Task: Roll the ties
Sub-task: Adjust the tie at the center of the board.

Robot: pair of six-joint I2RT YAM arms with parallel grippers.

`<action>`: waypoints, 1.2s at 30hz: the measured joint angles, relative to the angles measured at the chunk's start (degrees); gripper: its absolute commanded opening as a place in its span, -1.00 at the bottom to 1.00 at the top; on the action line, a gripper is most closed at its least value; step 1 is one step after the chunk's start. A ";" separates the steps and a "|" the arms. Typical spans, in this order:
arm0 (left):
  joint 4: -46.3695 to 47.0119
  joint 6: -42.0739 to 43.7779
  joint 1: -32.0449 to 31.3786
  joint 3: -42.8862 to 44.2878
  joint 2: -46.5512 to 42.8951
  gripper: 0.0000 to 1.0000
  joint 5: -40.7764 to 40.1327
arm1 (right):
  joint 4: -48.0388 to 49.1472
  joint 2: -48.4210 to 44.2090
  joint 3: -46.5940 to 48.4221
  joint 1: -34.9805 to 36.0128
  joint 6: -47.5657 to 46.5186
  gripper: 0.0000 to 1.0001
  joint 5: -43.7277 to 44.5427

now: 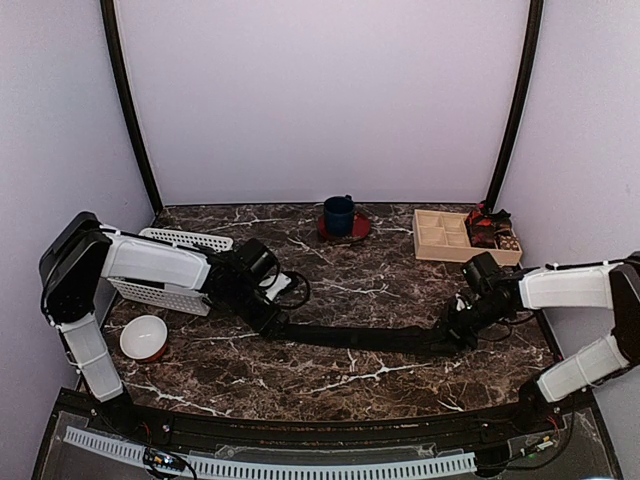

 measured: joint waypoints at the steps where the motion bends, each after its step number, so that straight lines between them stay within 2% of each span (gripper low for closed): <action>1: 0.15 -1.84 -0.33 -1.84 -1.51 0.53 0.00 | -0.02 2.89 1.18 -0.48 -1.29 -0.50 0.13; 8: 0.37 -12.46 -4.87 -10.75 -9.42 0.53 -0.79 | 1.88 13.05 8.07 -3.39 -10.27 -0.49 -1.79; 13: 0.44 -16.09 -8.52 -11.50 -10.14 0.55 -0.98 | -1.03 14.53 13.29 -5.03 -15.93 -0.45 0.31; 17: 0.74 -16.41 -10.29 -12.39 -10.99 0.64 -1.70 | -2.01 11.58 14.49 -5.29 -18.01 -0.20 0.42; 23: -0.37 -15.78 -10.82 -16.24 -16.26 0.70 -4.26 | -0.09 5.88 14.78 -4.28 -16.98 -0.22 -1.95; 30: 0.37 -14.47 -10.80 -16.79 -18.69 0.70 -5.38 | -0.35 17.35 21.42 0.09 -18.97 -0.26 -1.49; 36: 0.28 -14.36 -10.80 -16.72 -17.86 0.69 -6.23 | -3.67 24.24 25.99 0.81 -23.39 -0.28 1.68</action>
